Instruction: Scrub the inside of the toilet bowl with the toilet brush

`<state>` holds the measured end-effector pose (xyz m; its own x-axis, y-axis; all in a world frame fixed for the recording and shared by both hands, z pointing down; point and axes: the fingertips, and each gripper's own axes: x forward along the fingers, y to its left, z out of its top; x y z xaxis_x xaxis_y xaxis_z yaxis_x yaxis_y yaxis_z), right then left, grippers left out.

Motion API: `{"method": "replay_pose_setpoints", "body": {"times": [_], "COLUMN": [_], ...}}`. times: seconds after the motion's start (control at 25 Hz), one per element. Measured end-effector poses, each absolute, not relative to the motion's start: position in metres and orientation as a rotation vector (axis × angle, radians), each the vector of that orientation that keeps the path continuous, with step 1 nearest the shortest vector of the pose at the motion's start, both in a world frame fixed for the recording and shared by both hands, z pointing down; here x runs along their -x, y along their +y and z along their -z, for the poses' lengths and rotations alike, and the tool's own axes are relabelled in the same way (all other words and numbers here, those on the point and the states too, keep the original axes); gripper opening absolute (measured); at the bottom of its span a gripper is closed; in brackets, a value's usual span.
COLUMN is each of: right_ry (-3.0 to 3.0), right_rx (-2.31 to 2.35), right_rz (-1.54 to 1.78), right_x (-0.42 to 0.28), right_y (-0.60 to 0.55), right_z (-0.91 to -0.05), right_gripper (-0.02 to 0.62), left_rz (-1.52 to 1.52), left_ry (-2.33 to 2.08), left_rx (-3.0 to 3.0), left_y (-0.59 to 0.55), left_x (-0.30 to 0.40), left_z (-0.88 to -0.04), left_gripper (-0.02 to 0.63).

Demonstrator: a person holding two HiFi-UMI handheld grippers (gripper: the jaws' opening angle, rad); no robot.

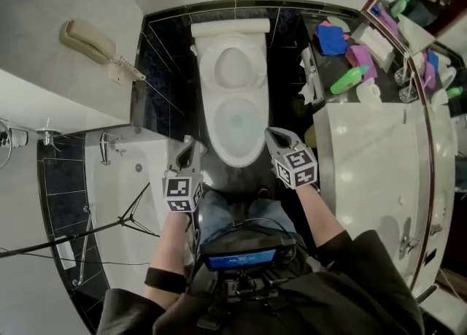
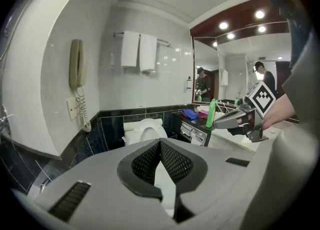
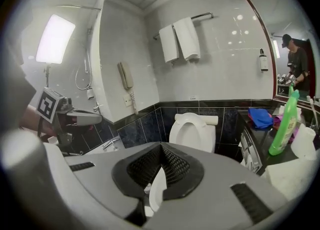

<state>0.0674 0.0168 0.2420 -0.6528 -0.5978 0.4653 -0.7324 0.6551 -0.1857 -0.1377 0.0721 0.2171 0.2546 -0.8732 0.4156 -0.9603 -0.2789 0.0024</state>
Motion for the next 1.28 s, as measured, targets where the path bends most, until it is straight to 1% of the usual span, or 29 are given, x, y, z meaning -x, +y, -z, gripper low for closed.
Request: {"method": "replay_pose_setpoints", "body": {"times": [0.32,1.28], "right_ry": [-2.48,-2.464], "right_rx": [-1.109,-1.092], "right_rz": [-0.541,-0.566], "right_x": [-0.108,-0.116], "right_y": [0.031,0.044], "right_z": [-0.237,-0.245], "right_gripper": [0.005,0.003], "left_rz": [-0.503,-0.482], "left_ry": [-1.649,-1.639], "left_rx": [-2.302,-2.262], "left_y": [0.082,0.085], "left_x": [0.116,0.113], "left_z": [-0.202,-0.203], "left_gripper": [0.008,0.008]}}
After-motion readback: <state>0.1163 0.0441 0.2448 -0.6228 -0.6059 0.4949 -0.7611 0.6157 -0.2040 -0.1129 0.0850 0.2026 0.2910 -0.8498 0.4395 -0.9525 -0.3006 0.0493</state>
